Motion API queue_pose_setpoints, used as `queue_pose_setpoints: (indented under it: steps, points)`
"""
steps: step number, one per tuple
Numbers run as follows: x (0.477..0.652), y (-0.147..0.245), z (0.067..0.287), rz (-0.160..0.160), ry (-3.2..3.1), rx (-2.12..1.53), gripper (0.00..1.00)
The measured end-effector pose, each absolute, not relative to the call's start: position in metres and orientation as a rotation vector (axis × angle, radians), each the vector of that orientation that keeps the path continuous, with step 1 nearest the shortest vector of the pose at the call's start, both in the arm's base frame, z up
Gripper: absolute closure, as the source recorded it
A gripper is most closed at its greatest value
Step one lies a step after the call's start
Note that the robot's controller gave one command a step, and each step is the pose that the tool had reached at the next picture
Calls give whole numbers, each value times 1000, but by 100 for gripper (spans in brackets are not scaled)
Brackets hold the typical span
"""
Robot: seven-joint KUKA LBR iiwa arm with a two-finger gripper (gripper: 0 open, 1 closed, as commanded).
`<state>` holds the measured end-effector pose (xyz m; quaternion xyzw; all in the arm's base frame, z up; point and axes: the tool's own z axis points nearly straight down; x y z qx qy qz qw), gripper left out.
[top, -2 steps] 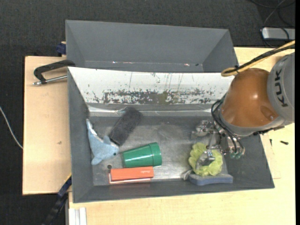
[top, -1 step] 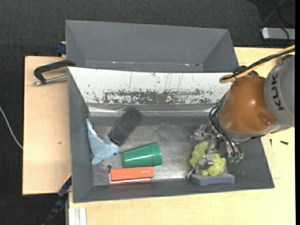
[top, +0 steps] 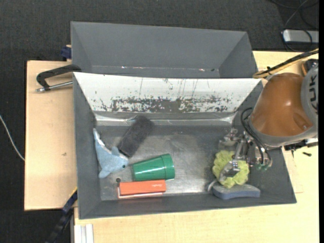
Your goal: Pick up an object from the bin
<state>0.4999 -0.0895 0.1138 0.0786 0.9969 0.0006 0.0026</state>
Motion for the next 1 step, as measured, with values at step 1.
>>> queue_pose_setpoints:
  steps: [1]
  points:
    - [494, -93, 75, 2, 3130, 227, 0]
